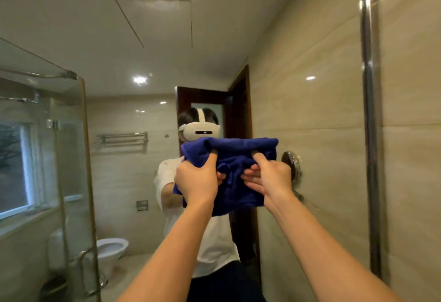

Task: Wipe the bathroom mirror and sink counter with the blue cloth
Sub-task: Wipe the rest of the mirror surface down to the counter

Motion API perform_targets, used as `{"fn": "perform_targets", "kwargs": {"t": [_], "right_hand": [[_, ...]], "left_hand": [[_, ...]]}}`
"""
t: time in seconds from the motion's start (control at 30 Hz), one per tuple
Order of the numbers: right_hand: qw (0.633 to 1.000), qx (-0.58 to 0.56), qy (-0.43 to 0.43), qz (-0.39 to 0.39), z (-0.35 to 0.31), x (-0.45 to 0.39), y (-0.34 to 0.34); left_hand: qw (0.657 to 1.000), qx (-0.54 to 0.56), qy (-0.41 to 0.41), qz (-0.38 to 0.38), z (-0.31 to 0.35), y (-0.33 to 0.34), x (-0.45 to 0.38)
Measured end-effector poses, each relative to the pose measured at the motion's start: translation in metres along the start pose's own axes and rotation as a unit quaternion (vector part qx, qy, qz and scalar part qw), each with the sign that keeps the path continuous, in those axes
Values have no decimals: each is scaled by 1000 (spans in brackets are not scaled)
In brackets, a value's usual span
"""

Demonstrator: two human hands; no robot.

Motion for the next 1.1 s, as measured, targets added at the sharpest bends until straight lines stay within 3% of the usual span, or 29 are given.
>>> {"fn": "perform_targets", "kwargs": {"t": [0.13,0.3,0.63,0.73,0.97,1.1], "right_hand": [[999,14,-32,-11,-41,-17,-7],[999,7,-47,16,-72,-28,-41],[987,-49,76,131,75,-17,-171],[989,-32,70,127,72,-22,-179],[996,-21,19,86,-5,-48,-173],[992,-19,19,124,28,-44,-187]], "left_hand": [[998,52,0,-19,24,32,-14],[998,43,38,-36,31,80,-7],[991,-36,-11,-128,-75,86,132],[989,-45,-14,-143,-75,93,132],[993,-27,14,-118,-35,143,87],[986,-72,36,-143,-46,134,110]]}}
Point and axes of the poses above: each hand's wrist, its own x-axis away from the middle knuckle, its own y-axis out of the palm, z = x × y, the point moved 2 cm from there along -x, towards the middle knuckle, and after that the axes turned 9 degrees about y, right-handed, at the moved point
